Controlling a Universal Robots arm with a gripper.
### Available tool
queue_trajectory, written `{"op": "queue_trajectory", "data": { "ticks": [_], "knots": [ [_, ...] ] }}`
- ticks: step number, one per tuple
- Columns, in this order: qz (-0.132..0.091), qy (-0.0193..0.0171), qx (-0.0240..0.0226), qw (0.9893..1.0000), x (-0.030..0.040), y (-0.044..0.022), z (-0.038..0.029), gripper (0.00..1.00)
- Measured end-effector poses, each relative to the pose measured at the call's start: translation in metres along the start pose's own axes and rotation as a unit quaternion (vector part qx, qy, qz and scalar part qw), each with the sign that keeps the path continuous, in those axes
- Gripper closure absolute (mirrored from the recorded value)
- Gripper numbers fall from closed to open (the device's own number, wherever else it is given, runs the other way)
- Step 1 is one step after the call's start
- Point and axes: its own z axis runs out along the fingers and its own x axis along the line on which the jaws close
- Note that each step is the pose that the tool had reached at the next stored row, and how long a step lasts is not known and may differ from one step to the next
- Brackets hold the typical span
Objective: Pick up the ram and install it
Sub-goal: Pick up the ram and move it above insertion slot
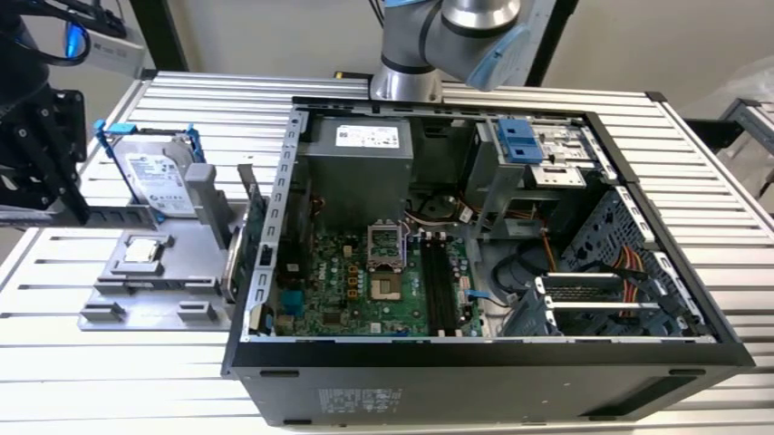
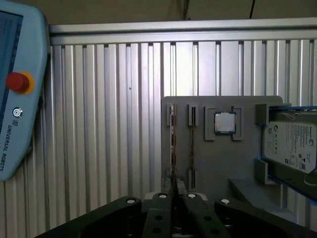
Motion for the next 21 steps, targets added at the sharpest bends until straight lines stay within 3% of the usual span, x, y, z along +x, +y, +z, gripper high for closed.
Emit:
{"op": "queue_trajectory", "data": {
  "ticks": [12,21],
  "knots": [
    [0.0,0.0,0.0,1.0,0.0003,0.0002,-0.0064,1.0],
    [0.0,0.0001,0.0,1.0,0.0003,-0.0009,-0.007,1.0]
  ]
}}
